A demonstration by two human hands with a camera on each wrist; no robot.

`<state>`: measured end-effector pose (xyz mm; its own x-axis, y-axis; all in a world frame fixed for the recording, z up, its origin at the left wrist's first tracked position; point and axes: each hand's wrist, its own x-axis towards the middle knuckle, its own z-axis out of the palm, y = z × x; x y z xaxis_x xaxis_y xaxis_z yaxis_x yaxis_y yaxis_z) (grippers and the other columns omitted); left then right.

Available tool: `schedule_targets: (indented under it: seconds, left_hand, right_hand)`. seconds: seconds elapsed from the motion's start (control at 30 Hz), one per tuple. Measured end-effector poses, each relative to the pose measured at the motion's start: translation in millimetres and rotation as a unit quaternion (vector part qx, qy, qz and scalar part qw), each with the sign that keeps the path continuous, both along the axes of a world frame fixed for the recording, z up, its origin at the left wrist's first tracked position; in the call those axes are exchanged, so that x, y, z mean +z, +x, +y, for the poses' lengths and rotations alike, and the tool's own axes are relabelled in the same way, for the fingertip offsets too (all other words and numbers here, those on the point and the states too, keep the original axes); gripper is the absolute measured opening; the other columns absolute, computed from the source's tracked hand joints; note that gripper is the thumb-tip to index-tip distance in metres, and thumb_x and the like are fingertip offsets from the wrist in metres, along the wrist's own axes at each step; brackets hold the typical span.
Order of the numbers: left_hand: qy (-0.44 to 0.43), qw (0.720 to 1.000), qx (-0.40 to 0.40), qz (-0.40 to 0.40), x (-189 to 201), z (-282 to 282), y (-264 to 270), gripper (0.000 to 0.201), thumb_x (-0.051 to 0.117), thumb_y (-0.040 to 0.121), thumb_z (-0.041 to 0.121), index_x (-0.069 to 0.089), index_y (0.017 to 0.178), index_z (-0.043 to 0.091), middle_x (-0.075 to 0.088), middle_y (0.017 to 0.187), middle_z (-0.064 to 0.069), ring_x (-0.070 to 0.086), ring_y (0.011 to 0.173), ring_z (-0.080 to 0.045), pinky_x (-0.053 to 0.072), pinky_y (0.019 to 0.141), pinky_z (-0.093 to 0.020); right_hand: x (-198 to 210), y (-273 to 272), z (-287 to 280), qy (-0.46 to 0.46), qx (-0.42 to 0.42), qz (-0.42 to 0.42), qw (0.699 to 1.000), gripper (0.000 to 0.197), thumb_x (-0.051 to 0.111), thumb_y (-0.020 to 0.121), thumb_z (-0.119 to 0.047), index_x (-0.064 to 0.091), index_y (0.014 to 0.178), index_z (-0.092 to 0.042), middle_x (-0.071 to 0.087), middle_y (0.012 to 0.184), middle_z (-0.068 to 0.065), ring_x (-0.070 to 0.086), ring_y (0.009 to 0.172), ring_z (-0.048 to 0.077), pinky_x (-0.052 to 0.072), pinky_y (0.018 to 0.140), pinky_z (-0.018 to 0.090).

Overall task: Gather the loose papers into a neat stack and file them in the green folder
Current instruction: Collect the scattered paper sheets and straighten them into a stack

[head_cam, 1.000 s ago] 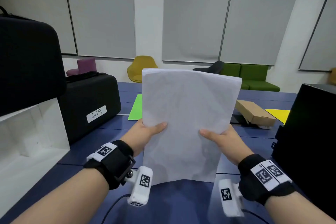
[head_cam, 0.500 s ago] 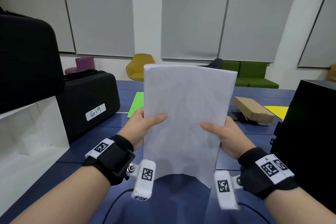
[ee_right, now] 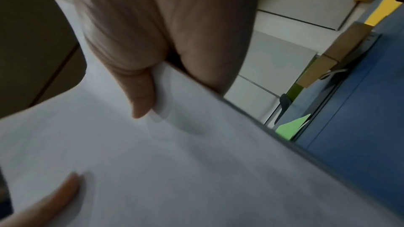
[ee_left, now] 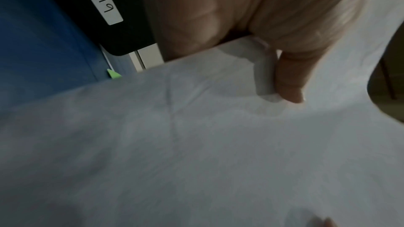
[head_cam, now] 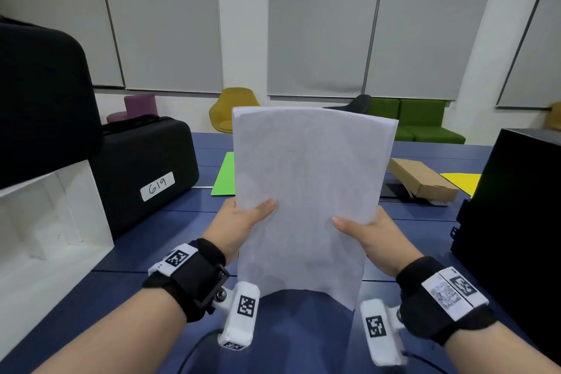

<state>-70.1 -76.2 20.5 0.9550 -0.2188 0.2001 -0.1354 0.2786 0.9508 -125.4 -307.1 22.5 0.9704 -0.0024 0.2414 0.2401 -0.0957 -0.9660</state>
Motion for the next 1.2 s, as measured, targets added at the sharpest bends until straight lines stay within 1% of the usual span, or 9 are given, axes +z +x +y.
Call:
schedule_targets:
  seconds: [0.33, 0.47, 0.57, 0.77, 0.87, 0.97, 1.03, 1.1, 1.2]
  left_hand:
    - [0.027, 0.999, 0.014, -0.040, 6, -2, 8, 0.013, 0.071, 0.085, 0.008, 0.072, 0.097, 0.014, 0.077, 0.095, 0.001, 0.073, 0.087, -0.012, 0.056, 0.074, -0.021]
    - [0.018, 0.999, 0.002, -0.042, 8, 5, 14, 0.037, 0.080, 0.066, 0.019, 0.072, 0.102, 0.015, 0.075, 0.106, -0.004, 0.071, 0.097, -0.016, 0.056, 0.086, -0.027]
    - [0.027, 0.999, -0.014, -0.016, -3, 2, 14, 0.039, 0.075, 0.066, 0.016, 0.070, 0.105, 0.016, 0.075, 0.108, -0.002, 0.070, 0.101, -0.016, 0.053, 0.088, -0.028]
    - [0.022, 1.000, -0.017, -0.016, -3, 4, 15, 0.036, 0.079, 0.071, 0.012, 0.070, 0.105, 0.015, 0.075, 0.107, -0.001, 0.070, 0.102, -0.017, 0.054, 0.086, -0.026]
    - [0.027, 0.998, -0.014, -0.050, 7, 4, 11, 0.035, 0.076, 0.069, 0.016, 0.071, 0.104, 0.015, 0.076, 0.104, -0.001, 0.071, 0.098, -0.016, 0.056, 0.082, -0.025]
    - [0.010, 0.997, 0.020, -0.080, 26, 4, 8, 0.047, 0.082, 0.061, 0.029, 0.070, 0.104, 0.016, 0.076, 0.104, -0.002, 0.071, 0.098, -0.019, 0.056, 0.084, -0.030]
    - [-0.006, 0.995, 0.022, -0.094, 39, 5, 5, 0.054, 0.081, 0.057, 0.036, 0.070, 0.106, 0.016, 0.075, 0.106, -0.004, 0.070, 0.101, -0.022, 0.056, 0.088, -0.034]
    - [-0.012, 0.995, 0.001, -0.100, 52, 6, 2, 0.050, 0.080, 0.060, 0.034, 0.070, 0.106, 0.015, 0.074, 0.108, -0.006, 0.070, 0.102, -0.024, 0.056, 0.089, -0.035]
    - [0.006, 0.994, -0.010, -0.109, 67, 8, 1, 0.036, 0.083, 0.070, 0.017, 0.070, 0.104, 0.015, 0.076, 0.104, -0.003, 0.072, 0.097, -0.020, 0.056, 0.086, -0.036]
  right_hand:
    - [-4, 9, -5, -0.006, -0.027, 0.009, 1.000, 0.022, 0.060, 0.091, -0.001, 0.069, 0.105, -0.016, 0.075, 0.102, -0.002, 0.071, 0.094, 0.011, 0.055, 0.076, 0.018]
    - [0, 11, -8, 0.016, -0.017, 0.012, 1.000, 0.026, 0.065, 0.086, 0.002, 0.069, 0.108, -0.011, 0.074, 0.107, 0.004, 0.070, 0.100, 0.018, 0.055, 0.086, 0.028]
    - [-5, 12, -4, 0.006, -0.018, 0.020, 1.000, 0.027, 0.065, 0.087, 0.000, 0.069, 0.107, -0.018, 0.074, 0.109, 0.002, 0.069, 0.104, 0.018, 0.052, 0.093, 0.034]
    - [-4, 10, -2, 0.004, -0.026, 0.008, 1.000, 0.023, 0.063, 0.088, 0.000, 0.070, 0.101, -0.018, 0.076, 0.102, -0.002, 0.070, 0.101, 0.018, 0.056, 0.084, 0.025]
    - [4, 7, -5, 0.040, -0.017, -0.004, 0.999, 0.028, 0.071, 0.079, -0.001, 0.070, 0.106, -0.008, 0.075, 0.105, 0.006, 0.069, 0.104, 0.027, 0.056, 0.087, 0.033]
    - [19, 6, -8, 0.072, -0.002, -0.031, 0.997, 0.055, 0.090, 0.055, -0.031, 0.073, 0.105, -0.012, 0.074, 0.108, 0.009, 0.069, 0.103, 0.027, 0.056, 0.087, 0.035]
    - [31, 3, -6, 0.083, 0.006, -0.051, 0.995, 0.061, 0.093, 0.043, -0.043, 0.077, 0.097, -0.021, 0.074, 0.108, 0.007, 0.071, 0.100, 0.023, 0.057, 0.086, 0.034]
    - [45, 0, -3, 0.085, 0.003, -0.070, 0.994, 0.054, 0.091, 0.047, -0.043, 0.077, 0.095, -0.023, 0.075, 0.106, 0.005, 0.070, 0.101, 0.024, 0.057, 0.085, 0.034]
    - [71, -4, 3, 0.066, -0.066, -0.123, 0.988, 0.050, 0.084, 0.061, -0.025, 0.067, 0.108, -0.019, 0.074, 0.107, 0.002, 0.069, 0.103, 0.024, 0.058, 0.084, 0.035]
